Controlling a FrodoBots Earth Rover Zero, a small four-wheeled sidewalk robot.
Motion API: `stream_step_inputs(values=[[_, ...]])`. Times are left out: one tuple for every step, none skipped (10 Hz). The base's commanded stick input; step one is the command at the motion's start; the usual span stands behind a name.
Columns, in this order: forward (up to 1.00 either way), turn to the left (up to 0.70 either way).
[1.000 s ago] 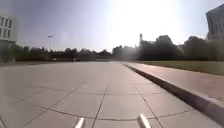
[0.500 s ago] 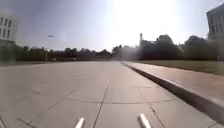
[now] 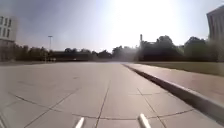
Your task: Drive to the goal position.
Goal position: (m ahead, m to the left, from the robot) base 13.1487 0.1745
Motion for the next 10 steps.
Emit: stream_step_inputs(values=[[0.70, 0.01], [0.70, 0.01], [0.70, 0.01], [0.70, 0.01], [0.70, 0.01], [0.70, 0.01], [0.70, 0.01], [0.70, 0.01], [0.70, 0.01], [0.70, 0.01]])
